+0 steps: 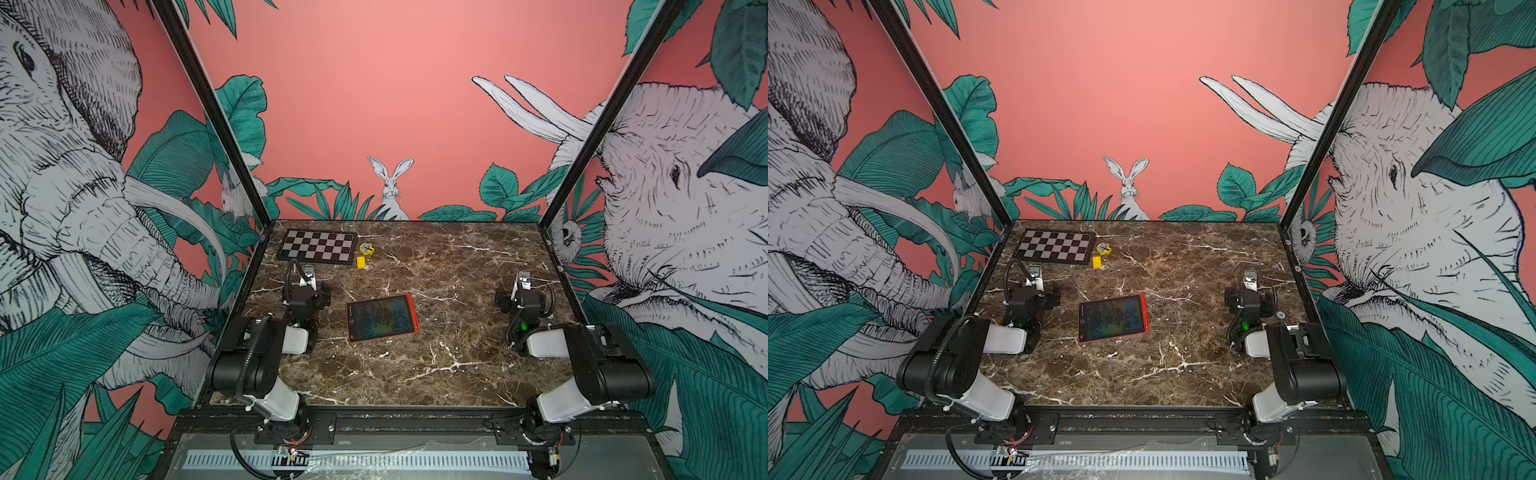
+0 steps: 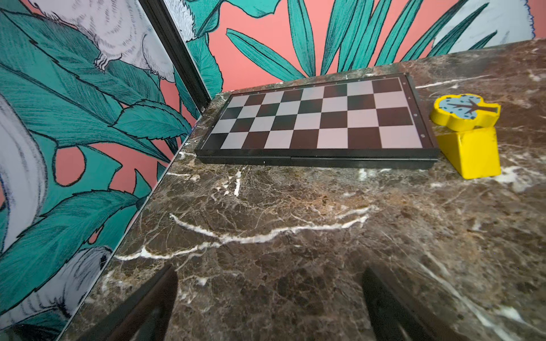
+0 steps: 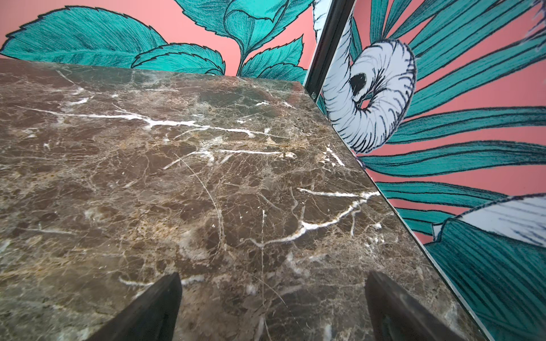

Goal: Place the stylus back onto the writing tablet
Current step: Reset both arms

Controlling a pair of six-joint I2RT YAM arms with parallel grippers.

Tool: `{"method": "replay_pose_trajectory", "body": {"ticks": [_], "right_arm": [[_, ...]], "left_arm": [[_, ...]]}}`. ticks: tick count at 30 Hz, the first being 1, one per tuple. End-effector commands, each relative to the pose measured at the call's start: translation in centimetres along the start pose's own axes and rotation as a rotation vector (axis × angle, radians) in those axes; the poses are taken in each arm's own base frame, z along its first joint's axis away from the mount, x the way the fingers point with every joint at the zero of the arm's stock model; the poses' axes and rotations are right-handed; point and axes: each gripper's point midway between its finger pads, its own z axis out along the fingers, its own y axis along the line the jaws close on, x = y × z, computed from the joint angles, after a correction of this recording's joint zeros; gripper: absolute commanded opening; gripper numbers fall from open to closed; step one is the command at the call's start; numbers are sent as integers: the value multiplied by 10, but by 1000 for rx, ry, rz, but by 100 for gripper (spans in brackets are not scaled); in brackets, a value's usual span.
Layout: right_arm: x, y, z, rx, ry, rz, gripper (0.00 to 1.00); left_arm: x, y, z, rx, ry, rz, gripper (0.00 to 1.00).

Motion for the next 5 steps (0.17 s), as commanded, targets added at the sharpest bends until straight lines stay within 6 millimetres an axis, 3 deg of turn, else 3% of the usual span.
{"method": "replay_pose_trajectory", "body": {"ticks": [1,5], "right_arm": [[-10,-1,3,13,-24,19,99],[-10,-1,3,12,-23,21,99]], "left_arm": [[-2,0,-1,12,9,-17,100],[-3,0,0,7,2,-14,99]]}}
